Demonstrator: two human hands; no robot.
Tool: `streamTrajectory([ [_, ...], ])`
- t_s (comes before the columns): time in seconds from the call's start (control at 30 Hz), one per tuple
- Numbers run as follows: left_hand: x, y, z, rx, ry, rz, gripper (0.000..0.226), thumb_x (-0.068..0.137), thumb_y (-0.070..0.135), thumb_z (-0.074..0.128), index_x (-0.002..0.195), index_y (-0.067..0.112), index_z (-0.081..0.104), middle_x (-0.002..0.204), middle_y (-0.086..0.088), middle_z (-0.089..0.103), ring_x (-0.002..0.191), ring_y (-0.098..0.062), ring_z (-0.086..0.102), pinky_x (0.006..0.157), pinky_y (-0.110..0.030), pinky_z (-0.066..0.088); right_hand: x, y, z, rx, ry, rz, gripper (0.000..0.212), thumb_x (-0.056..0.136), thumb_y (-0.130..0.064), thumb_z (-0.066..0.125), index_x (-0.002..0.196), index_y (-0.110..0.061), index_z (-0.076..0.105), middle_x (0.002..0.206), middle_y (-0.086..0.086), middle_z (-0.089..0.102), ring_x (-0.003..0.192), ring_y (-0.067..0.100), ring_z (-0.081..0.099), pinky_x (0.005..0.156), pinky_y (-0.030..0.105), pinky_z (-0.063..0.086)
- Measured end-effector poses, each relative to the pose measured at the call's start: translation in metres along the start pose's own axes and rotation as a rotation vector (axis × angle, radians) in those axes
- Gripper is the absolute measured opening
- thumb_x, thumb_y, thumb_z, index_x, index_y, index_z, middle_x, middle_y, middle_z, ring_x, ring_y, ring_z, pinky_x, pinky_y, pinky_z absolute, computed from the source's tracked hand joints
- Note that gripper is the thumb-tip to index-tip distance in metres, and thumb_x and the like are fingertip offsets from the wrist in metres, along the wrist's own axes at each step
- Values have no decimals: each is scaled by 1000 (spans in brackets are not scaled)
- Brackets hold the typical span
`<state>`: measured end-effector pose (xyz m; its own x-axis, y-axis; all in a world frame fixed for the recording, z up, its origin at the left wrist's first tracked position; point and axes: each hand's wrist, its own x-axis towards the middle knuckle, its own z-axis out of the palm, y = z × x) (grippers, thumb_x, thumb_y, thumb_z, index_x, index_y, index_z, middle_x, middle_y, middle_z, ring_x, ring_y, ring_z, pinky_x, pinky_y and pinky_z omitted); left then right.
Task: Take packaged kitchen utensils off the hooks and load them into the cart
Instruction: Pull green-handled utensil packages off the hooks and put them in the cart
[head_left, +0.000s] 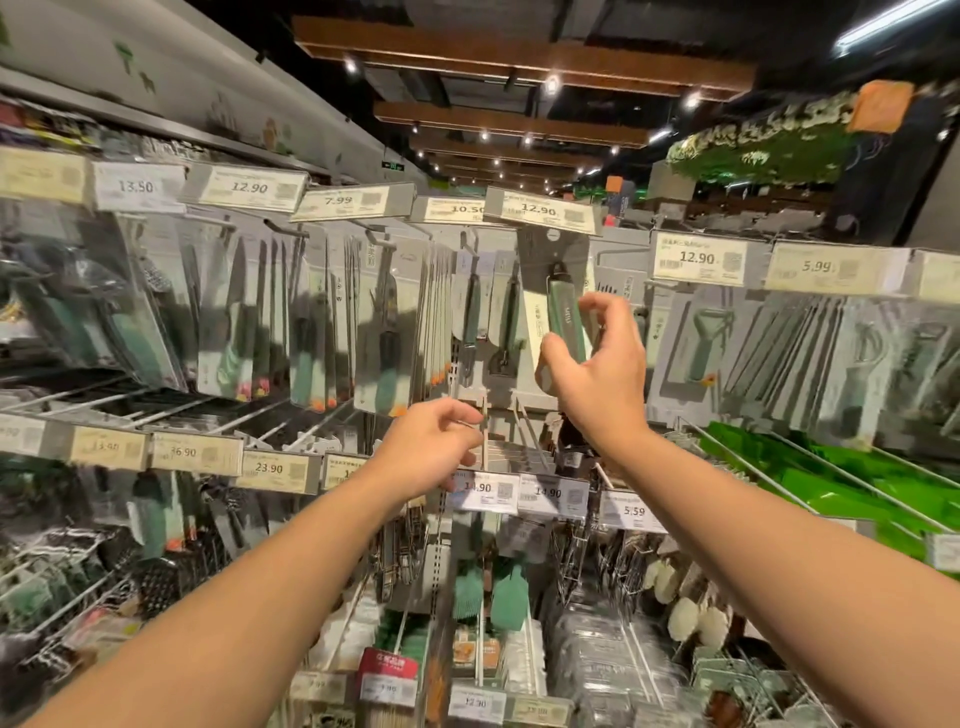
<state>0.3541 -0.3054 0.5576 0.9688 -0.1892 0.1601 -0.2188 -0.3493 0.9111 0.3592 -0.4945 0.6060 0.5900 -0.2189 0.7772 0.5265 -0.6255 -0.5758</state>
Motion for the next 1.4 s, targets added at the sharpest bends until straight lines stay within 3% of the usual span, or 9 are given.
streamTrajectory([
  [0.17,5,0,-1,41,25,32,13,100,23,67,112,29,70,100,3,74,70,-5,62,59,-24,47,0,-3,7,-52,-23,3,41,90,-25,71,128,-21,55,118,-11,53,108,2,48,86,4,32],
  [0.3,12,2,-1,6,54,57,10,99,22,68,105,29,72,100,7,72,97,-16,68,99,-41,55,1,5,19,-73,-50,130,39,93,-30,68,129,-18,57,123,-7,53,113,7,48,93,19,35],
  [0.47,24,6,-3,13,67,79,12,99,20,67,105,30,71,104,8,72,103,-13,67,104,-42,53,27,24,37,-72,-170,270,10,92,-23,64,101,-25,61,105,2,62,89,18,62,79,35,56],
  [0.53,30,6,-5,20,73,87,14,99,19,67,108,29,71,109,10,71,104,-10,66,104,-40,53,41,34,44,20,-234,346,36,93,-8,62,125,-27,64,107,-3,67,92,24,68,82,44,60],
  [0.67,43,3,-9,20,102,80,12,98,21,69,107,28,73,111,13,72,108,-8,65,107,-39,51,64,59,56,194,-334,472,64,95,7,59,150,-23,48,149,0,50,96,18,65,79,26,57],
  [0.87,64,3,-12,70,142,56,16,101,23,64,116,27,67,112,6,69,78,-11,63,69,-29,54,93,87,75,536,-338,699,57,101,5,50,151,-22,48,161,16,34,74,16,59,47,16,50],
  [1.07,74,2,-8,147,222,32,17,104,21,61,120,20,62,103,14,61,71,-4,61,43,-9,43,101,97,85,465,-374,672,77,93,17,53,157,-23,38,162,20,31,68,14,53,46,15,48],
  [1.27,70,-3,-8,172,255,-16,11,101,25,65,112,25,64,103,10,67,82,-7,65,77,-31,52,90,88,70,654,-241,796,40,103,-7,52,142,-11,55,140,27,52,60,11,61,42,17,46],
  [1.4,61,-5,-9,185,310,-32,3,100,26,65,99,27,63,95,8,67,78,-11,61,69,-29,47,64,82,61,191,-307,573,42,96,-2,62,135,-16,57,128,16,63,75,12,58,61,22,51],
])
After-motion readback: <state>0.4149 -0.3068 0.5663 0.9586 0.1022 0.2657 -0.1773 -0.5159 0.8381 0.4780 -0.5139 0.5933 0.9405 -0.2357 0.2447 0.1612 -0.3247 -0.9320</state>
